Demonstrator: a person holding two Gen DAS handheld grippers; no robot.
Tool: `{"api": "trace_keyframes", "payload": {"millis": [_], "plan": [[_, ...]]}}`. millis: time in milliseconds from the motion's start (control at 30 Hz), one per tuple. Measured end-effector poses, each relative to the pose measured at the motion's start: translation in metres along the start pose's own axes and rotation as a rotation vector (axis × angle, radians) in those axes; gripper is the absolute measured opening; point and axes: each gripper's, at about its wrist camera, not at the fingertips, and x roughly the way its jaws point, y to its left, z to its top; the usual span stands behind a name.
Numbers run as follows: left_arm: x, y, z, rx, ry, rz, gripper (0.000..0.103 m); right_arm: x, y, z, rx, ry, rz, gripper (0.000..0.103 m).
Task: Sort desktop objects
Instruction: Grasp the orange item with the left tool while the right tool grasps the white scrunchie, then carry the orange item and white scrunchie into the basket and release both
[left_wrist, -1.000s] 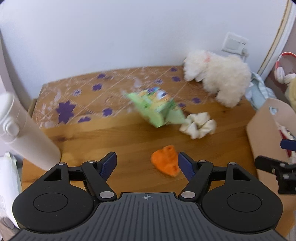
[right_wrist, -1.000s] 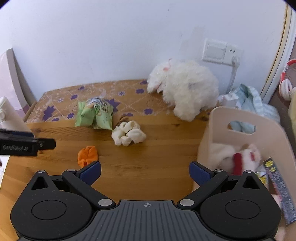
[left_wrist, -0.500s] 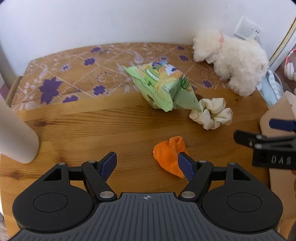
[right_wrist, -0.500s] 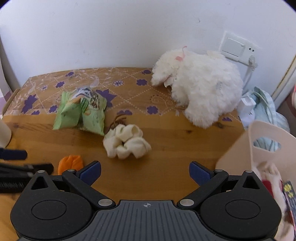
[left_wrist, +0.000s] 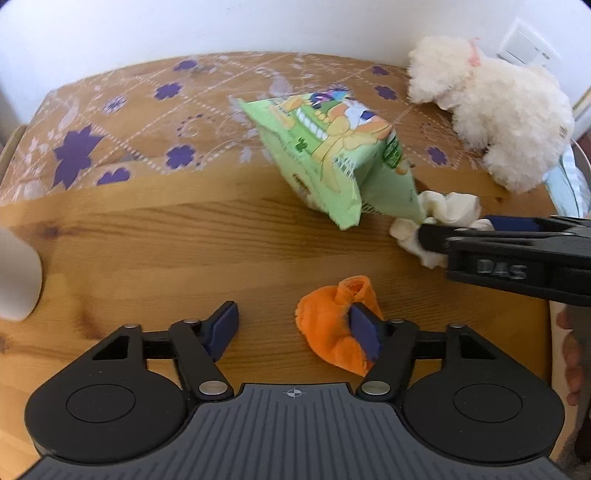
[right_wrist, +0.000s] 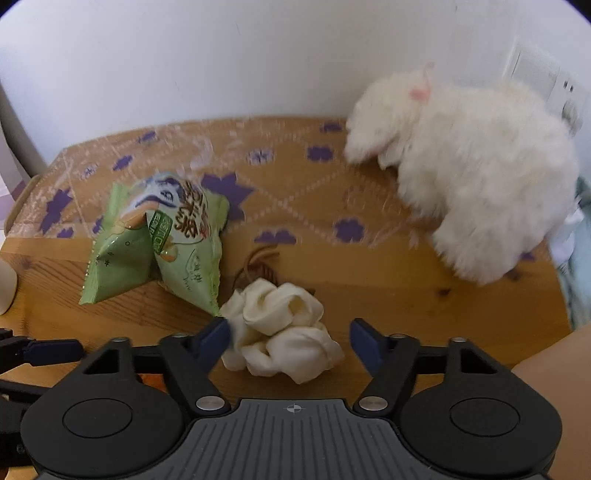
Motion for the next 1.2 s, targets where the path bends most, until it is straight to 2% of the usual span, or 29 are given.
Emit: {"api": "trace_keyframes", "payload": {"millis": [33,133,200,300,433,733,1000,1200], "plan": [[0.000,-0.003,0.001,0.013,-0.005,0.001,0.058,0.001,0.000,-0.002,0.008,0.008,0.012,0.062],[0.001,-0.009,0.002,0.040,-0.018,-0.003,0.041,0.003,0.000,-0.005,0.017,0.023,0.031,0.052],[0.001,-0.011,0.003,0.040,-0.015,-0.023,0.023,0.002,0.001,-0.007,0.002,0.024,0.043,0.036],[0.002,-0.012,0.005,0.026,0.000,-0.049,0.010,0.000,0.002,-0.008,-0.012,0.029,0.063,0.021],[-0.001,-0.014,0.003,0.020,-0.009,-0.047,0.006,-0.008,0.003,-0.014,-0.038,0.023,0.110,0.017],[-0.020,-0.016,0.000,0.014,-0.048,-0.038,0.005,-0.037,-0.002,-0.030,-0.060,-0.008,0.122,0.014],[-0.046,-0.028,-0.002,0.028,-0.091,-0.034,0.005,-0.085,-0.016,-0.035,-0.041,-0.085,0.121,0.014],[-0.072,-0.052,0.003,0.078,-0.136,-0.045,0.005,-0.131,-0.038,-0.042,-0.021,-0.147,0.088,0.014]]}}
